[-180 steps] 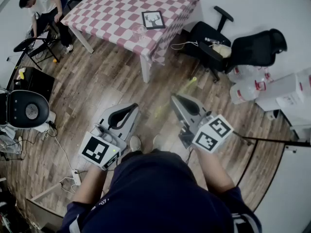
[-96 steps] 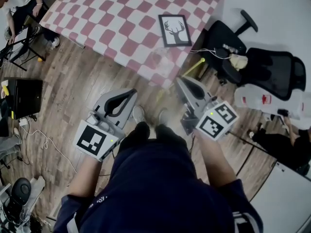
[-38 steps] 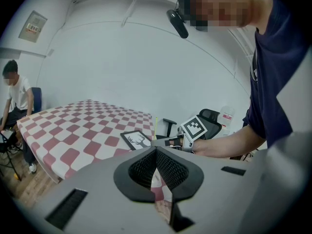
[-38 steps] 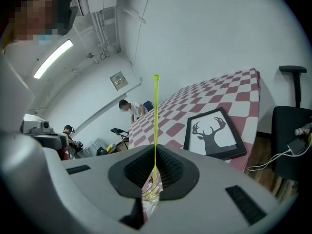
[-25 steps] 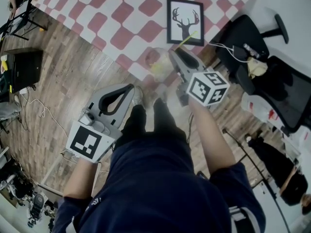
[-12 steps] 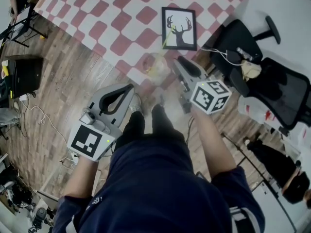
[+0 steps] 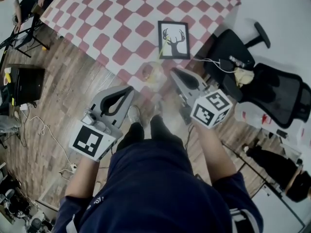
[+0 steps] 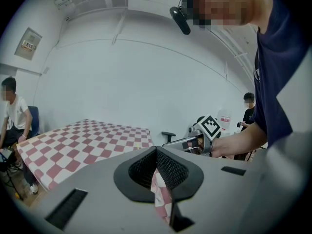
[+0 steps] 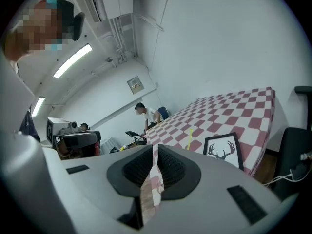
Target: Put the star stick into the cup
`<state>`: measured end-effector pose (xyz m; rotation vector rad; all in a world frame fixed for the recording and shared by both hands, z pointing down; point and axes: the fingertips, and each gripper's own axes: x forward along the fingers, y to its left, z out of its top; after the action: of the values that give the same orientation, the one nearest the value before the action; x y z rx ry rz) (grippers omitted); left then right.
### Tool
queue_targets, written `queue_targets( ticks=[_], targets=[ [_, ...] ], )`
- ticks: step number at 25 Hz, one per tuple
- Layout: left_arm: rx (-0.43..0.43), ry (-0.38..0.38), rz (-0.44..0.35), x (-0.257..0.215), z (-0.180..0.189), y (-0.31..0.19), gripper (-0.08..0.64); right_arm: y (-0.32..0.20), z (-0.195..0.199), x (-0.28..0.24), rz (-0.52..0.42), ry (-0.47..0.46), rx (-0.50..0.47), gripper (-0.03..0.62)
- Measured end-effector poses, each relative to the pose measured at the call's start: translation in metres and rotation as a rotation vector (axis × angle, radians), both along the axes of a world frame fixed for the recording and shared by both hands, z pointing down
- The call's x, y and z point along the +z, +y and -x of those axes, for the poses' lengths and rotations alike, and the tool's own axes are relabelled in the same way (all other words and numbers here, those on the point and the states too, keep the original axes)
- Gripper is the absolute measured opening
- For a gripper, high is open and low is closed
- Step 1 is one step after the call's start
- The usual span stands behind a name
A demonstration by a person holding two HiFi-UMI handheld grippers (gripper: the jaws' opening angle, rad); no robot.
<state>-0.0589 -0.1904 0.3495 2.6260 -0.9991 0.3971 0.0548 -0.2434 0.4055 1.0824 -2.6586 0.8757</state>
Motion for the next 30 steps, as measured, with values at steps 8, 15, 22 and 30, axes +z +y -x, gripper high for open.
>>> queue_targets(
  ticks=[8,15,22,30],
  targets=[
    [0.007,0.02,-0.049,-0.023,0.003,0.007,0.029,0.022,0.014,-0.04,-0.082,0.019,-0.045,0.025],
    [0.017,0.03,-0.084,-0.039,0.005,0.01,0.03,0.034,0.022,-0.06,-0.11,0.018,-0.046,0.018],
    [0.027,0.037,-0.1,-0.045,0.009,0.014,0.029,0.042,0.03,-0.073,-0.139,0.022,-0.047,0.017],
    [0.034,0.04,-0.108,-0.048,0.01,0.015,0.029,0.047,0.035,-0.074,-0.143,0.028,-0.045,0.017]
  ],
)
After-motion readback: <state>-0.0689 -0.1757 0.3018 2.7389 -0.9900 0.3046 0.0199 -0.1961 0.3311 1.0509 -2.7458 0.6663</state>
